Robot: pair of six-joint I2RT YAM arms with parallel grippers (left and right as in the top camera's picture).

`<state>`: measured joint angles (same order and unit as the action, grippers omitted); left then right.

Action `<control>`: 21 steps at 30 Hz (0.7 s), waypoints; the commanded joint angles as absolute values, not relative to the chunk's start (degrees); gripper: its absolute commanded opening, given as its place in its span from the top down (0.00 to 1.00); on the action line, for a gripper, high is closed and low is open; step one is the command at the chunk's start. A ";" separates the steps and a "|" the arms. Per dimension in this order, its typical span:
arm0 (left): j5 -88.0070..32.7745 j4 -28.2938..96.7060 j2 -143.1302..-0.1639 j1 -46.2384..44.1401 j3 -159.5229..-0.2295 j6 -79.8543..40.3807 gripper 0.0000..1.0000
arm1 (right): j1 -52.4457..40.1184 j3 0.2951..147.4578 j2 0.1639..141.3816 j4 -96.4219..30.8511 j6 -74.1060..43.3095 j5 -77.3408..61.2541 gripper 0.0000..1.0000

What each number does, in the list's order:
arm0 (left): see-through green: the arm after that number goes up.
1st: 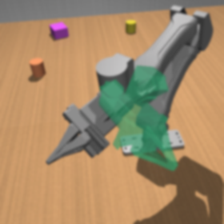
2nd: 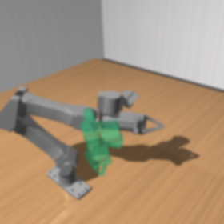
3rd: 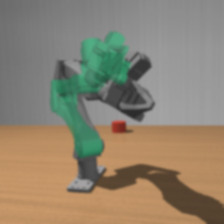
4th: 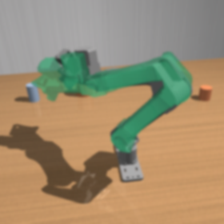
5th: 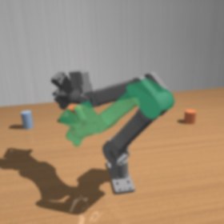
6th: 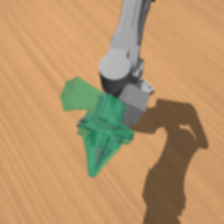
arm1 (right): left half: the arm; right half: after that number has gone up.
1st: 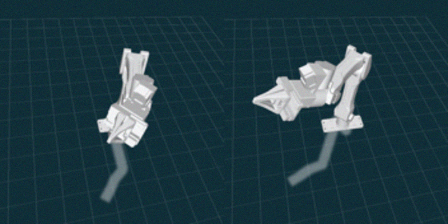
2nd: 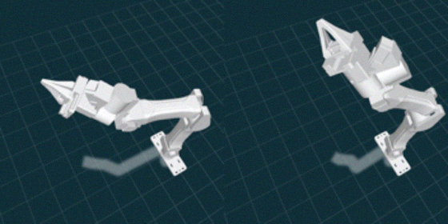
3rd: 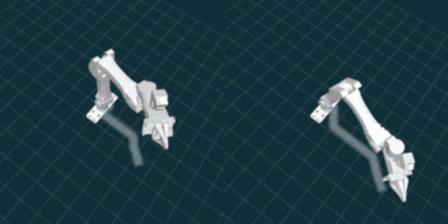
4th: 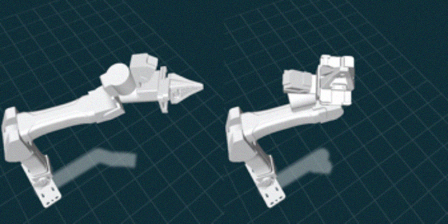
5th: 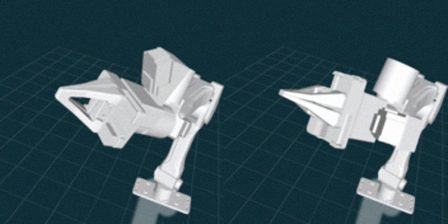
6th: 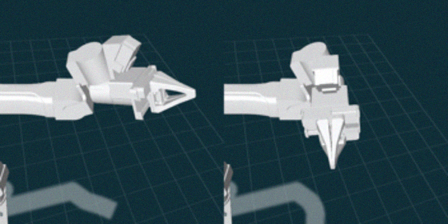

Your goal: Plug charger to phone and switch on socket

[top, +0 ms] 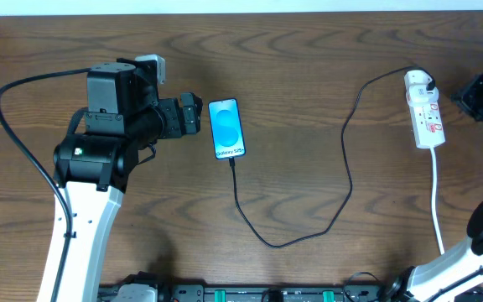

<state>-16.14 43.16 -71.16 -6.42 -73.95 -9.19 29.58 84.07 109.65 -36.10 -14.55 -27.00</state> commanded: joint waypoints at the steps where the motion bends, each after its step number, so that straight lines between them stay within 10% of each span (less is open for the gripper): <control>1: -15.77 43.27 -71.22 -6.13 -74.22 -9.28 0.04 | 30.48 85.01 111.61 -35.27 -16.34 -28.12 0.99; 21: -15.77 43.27 -71.22 -6.13 -74.22 -9.30 0.04 | 31.51 85.01 119.20 -27.86 -21.23 -32.75 0.99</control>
<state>-16.16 43.13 -71.16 -6.42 -73.95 -9.19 31.03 84.07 117.23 -28.38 -19.99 -30.87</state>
